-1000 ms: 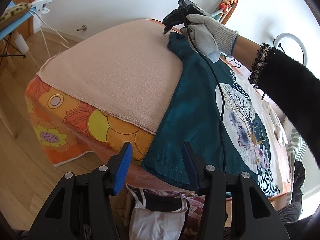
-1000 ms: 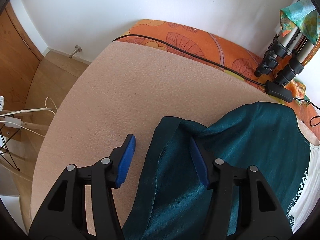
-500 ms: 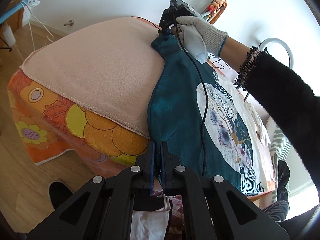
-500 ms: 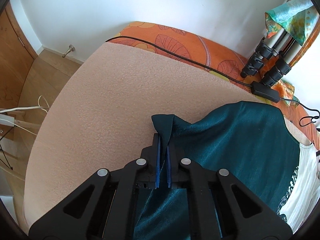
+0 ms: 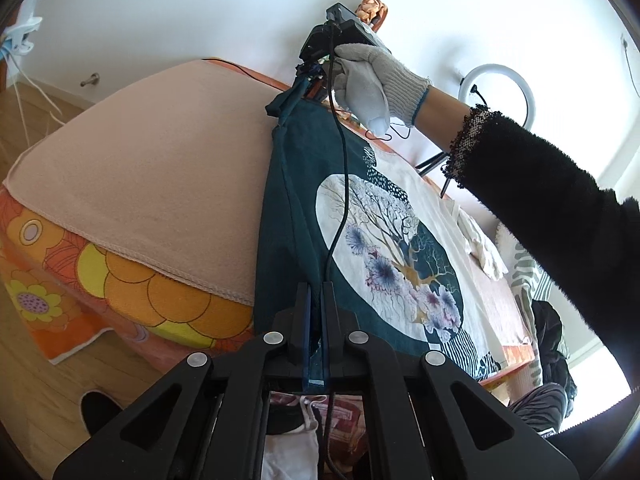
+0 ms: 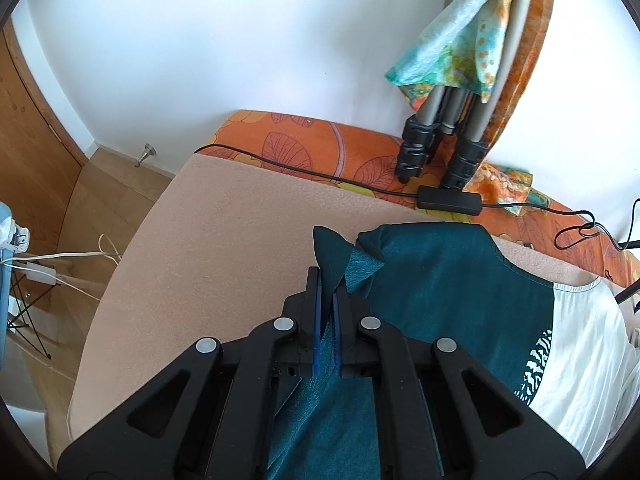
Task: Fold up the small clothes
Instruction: 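Lift the green sleeve with the right tool and fold it inward onto the shirt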
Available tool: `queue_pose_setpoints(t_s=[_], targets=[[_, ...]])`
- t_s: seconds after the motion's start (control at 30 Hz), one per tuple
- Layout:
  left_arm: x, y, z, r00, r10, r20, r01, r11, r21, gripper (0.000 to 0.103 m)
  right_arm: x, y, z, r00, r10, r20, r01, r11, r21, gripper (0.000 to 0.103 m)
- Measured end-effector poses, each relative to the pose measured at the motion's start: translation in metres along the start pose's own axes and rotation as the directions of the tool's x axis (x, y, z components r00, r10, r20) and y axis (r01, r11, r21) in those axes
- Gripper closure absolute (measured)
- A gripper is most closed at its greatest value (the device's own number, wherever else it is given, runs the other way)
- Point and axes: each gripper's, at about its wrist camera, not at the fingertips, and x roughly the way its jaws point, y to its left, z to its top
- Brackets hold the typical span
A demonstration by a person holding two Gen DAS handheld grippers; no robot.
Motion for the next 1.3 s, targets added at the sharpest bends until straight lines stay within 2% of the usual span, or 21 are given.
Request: queue_pose_setpoints(t_s=[0.33, 0.5, 0.7, 0.73, 0.77, 0.8, 0.87, 0.93, 1.0, 1.1, 1.2, 1.3], targets=[[0.028, -0.05, -0.004, 0.99, -0.107, -0.093, 0.116, 0.989, 0.095, 0.101, -0.027, -0.099, -0.02, 0.999, -0.048, -0.001, 0.048, 0.994, 0.098, 0.098], [0.045, -0.067, -0.01, 0.98, -0.127, -0.152, 0.146, 0.982, 0.118, 0.101, -0.018, -0.139, -0.03, 0.998, -0.059, -0.013, 0.06, 0.987, 0.148, 0.098], [0.056, -0.077, -0.014, 0.975, -0.117, -0.187, 0.145, 0.979, 0.143, 0.101, -0.003, -0.159, -0.037, 0.997, -0.063, -0.033, 0.068, 0.986, 0.155, 0.097], [0.06, -0.08, -0.015, 0.974, -0.117, -0.193, 0.146, 0.979, 0.145, 0.101, -0.003, -0.162, -0.037, 0.997, -0.073, -0.039, 0.078, 0.985, 0.154, 0.094], [0.062, -0.081, -0.015, 0.973, -0.118, -0.198, 0.148, 0.979, 0.144, 0.101, -0.004, -0.165, -0.038, 0.996, -0.085, -0.042, 0.09, 0.983, 0.158, 0.084], [0.063, -0.081, -0.016, 0.972, -0.119, -0.204, 0.15, 0.978, 0.143, 0.101, -0.007, -0.169, -0.039, 0.994, -0.099, -0.038, 0.103, 0.982, 0.161, 0.07], [0.066, -0.084, -0.018, 0.968, -0.123, -0.218, 0.157, 0.977, 0.146, 0.101, -0.017, -0.173, -0.041, 0.991, -0.135, -0.02, 0.137, 0.979, 0.153, 0.055], [0.068, -0.086, -0.019, 0.966, -0.122, -0.23, 0.16, 0.975, 0.154, 0.101, -0.031, -0.175, -0.046, 0.99, -0.143, -0.003, 0.142, 0.979, 0.147, 0.054], [0.069, -0.087, -0.021, 0.964, -0.122, -0.236, 0.162, 0.974, 0.16, 0.101, -0.045, -0.171, -0.054, 0.996, -0.091, 0.005, 0.089, 0.987, 0.133, 0.054], [0.07, -0.089, -0.02, 0.965, -0.118, -0.236, 0.159, 0.973, 0.164, 0.101, -0.06, -0.141, -0.068, 0.999, -0.042, -0.007, 0.042, 0.999, 0.009, 0.054], [0.071, -0.09, -0.019, 0.966, -0.115, -0.232, 0.156, 0.974, 0.164, 0.101, -0.056, -0.105, -0.087, 0.997, -0.062, -0.047, 0.055, 0.989, -0.134, 0.054], [0.072, -0.093, -0.02, 0.967, -0.108, -0.229, 0.149, 0.973, 0.174, 0.101, -0.042, -0.077, -0.112, 0.989, -0.137, -0.061, 0.116, 0.957, -0.265, 0.054]])
